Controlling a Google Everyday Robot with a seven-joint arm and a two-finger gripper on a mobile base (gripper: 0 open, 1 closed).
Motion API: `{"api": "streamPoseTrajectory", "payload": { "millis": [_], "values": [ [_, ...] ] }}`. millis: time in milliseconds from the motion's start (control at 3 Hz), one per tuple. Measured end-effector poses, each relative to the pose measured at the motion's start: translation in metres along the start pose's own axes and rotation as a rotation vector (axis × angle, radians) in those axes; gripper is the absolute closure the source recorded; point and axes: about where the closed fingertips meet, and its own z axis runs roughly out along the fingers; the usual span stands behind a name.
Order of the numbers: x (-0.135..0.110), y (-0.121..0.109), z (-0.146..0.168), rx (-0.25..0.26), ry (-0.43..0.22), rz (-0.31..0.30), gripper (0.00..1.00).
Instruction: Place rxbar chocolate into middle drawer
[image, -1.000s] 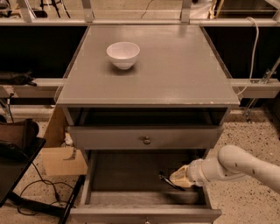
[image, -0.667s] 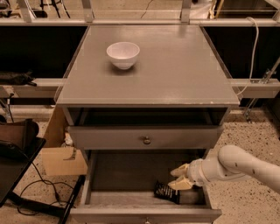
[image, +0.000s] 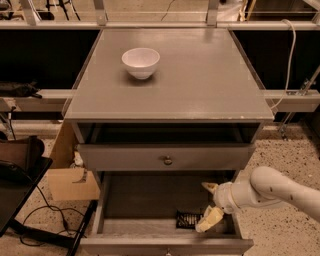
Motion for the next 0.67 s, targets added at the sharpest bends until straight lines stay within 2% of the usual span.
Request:
{"api": "streamPoseTrajectory", "payload": {
  "millis": [333, 667],
  "values": [
    [-0.021, 0.029, -0.023, 0.012, -0.098, -0.103, 0.00],
    [-0.043, 0.096, -0.068, 0.010, -0.129, -0.294, 0.00]
  ]
}}
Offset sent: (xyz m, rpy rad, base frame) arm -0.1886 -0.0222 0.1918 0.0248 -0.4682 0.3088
